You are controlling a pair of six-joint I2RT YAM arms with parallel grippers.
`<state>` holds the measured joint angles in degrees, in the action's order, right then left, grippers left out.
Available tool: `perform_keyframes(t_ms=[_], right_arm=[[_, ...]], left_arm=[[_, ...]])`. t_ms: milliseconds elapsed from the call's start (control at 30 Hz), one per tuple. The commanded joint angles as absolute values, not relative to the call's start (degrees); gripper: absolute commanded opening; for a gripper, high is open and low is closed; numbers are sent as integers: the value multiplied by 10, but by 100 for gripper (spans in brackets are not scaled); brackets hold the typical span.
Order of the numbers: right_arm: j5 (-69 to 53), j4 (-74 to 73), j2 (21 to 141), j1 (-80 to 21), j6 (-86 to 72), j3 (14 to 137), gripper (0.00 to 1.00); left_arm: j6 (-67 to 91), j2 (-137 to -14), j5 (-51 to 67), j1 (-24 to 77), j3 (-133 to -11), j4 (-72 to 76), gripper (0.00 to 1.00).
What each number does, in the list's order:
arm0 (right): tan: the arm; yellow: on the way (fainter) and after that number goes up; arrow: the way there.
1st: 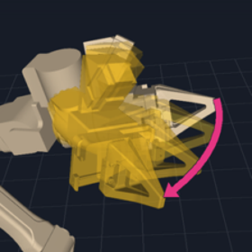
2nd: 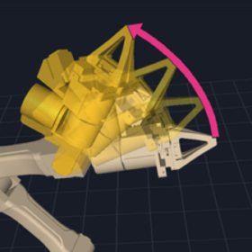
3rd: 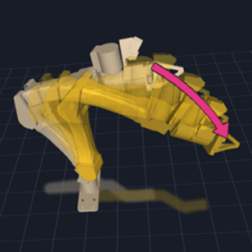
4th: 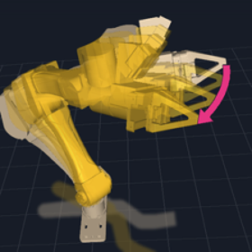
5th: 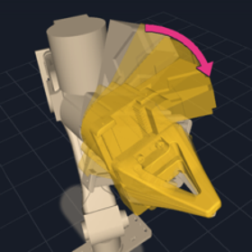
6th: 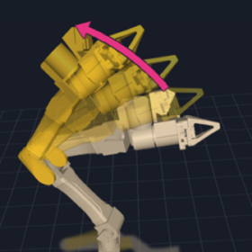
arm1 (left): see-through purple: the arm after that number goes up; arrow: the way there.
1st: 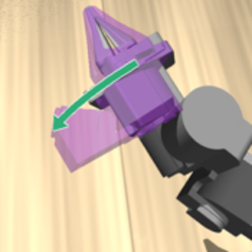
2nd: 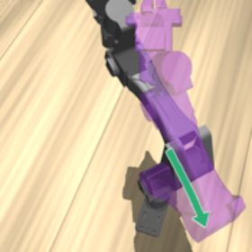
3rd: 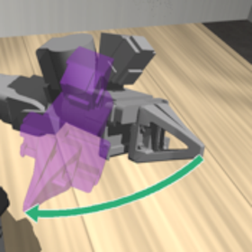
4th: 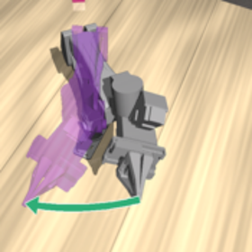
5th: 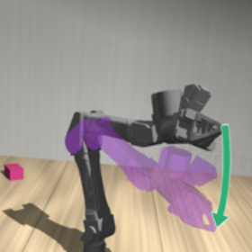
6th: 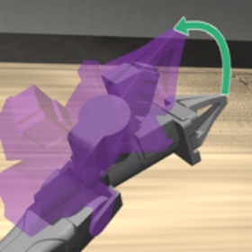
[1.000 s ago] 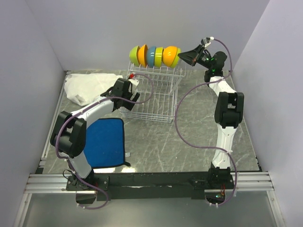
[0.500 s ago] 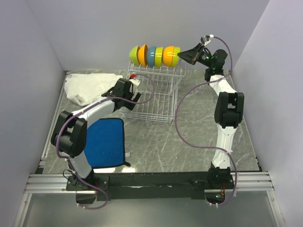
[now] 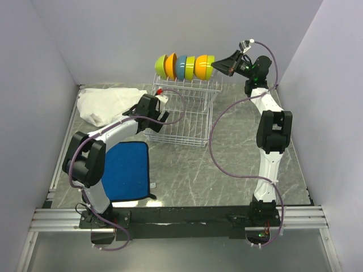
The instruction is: Load the bowls into the dish rack
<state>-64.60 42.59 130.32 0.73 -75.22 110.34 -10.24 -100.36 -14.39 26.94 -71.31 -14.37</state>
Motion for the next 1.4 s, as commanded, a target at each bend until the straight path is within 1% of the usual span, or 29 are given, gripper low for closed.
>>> perform_keyframes(t_ms=[0,67,133,367,700,1367], right_arm=[[-667,435,1301,3,-739,1100,0],[-673,481,1296,3,-753,1100,0],[-671,491,1291,4,-762,1110,0],[-668,469,1269,15,-751,1132,0],[-671,461,1240,36,-745,1093,0],[-681,453,1214,49,-739,1069,0]], left_arm=[[-95,-997,-138,272,-722,-127,99],[-94,-994,-139,272,-718,-126,99],[-94,-993,-139,272,-715,-127,100],[-93,-999,-136,273,-720,-120,100],[-90,-1010,-129,275,-728,-116,100],[-85,-1018,-127,280,-728,-113,99]])
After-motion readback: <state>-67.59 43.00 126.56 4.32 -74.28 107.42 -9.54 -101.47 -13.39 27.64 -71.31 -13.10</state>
